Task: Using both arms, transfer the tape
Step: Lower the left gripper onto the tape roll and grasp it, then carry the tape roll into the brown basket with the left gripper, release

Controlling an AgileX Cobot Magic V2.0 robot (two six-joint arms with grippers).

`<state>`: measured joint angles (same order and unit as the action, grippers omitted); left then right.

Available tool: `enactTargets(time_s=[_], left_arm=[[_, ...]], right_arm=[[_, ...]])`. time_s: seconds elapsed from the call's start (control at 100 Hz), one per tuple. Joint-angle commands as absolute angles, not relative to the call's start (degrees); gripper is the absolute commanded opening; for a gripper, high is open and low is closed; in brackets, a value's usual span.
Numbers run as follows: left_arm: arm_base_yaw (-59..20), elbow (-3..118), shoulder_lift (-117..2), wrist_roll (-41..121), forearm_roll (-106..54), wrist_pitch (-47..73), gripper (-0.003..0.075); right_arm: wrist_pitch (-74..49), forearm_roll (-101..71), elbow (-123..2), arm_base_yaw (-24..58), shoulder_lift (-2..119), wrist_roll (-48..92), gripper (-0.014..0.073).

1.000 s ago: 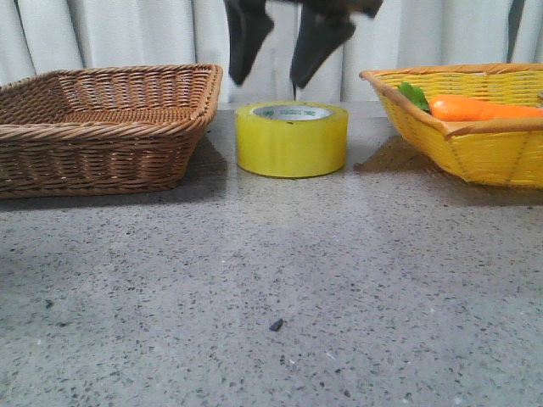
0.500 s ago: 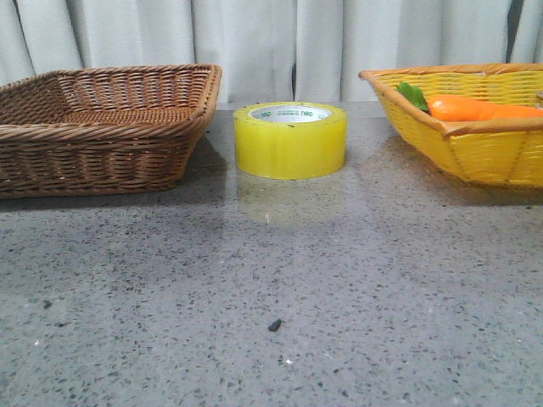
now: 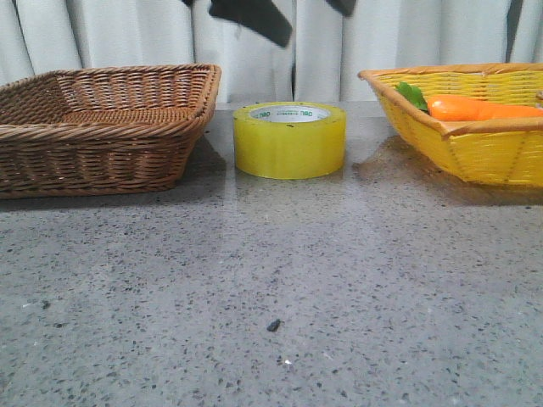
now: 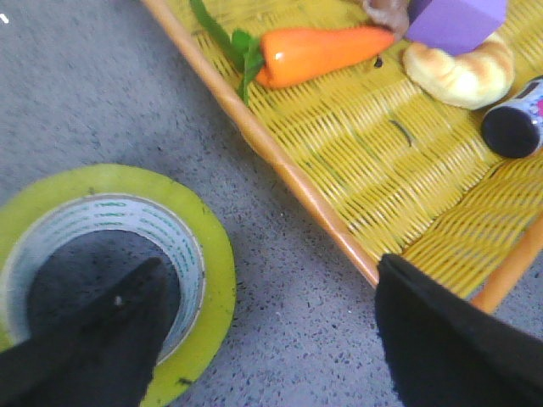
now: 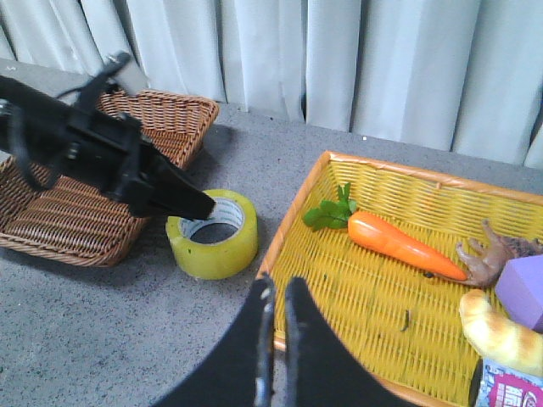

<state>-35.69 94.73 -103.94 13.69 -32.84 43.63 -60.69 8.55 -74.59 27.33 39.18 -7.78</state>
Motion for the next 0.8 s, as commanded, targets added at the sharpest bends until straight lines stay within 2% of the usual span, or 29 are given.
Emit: enactTargets(time_s=[0.0, 0.47, 0.59, 0.66, 0.76, 0.79], left_arm=[[-36.1, 97.2, -103.9, 13.8, -36.6, 42.1, 0.0491], [-36.1, 97.2, -110.6, 13.8, -35.5, 41.4, 0.0475], [-36.0, 97.2, -111.5, 13.8, -34.9, 41.4, 0.0347], [-36.0, 97.2, -112.0, 13.8, -34.9, 41.4, 0.0229], [-36.0, 97.2, -112.1, 14.3, -34.9, 40.6, 0.0012], [-36.0, 97.4, -111.8, 15.3, -35.2, 40.1, -0.0019]], right_arm=[[-58.1, 10.0, -75.5, 27.1, 39.4, -8.1, -0.006], [-59.3, 10.0, -75.5, 27.1, 39.5, -8.1, -0.006], [-59.3, 10.0, -75.5, 27.1, 39.5, -8.1, -0.006], [-59.3, 10.0, -75.5, 27.1, 39.5, -8.1, -0.006], [-59.3, 10.0, -75.5, 27.1, 39.5, -8.1, -0.006], [-59.3, 10.0, -75.5, 27.1, 39.5, -8.1, -0.006]])
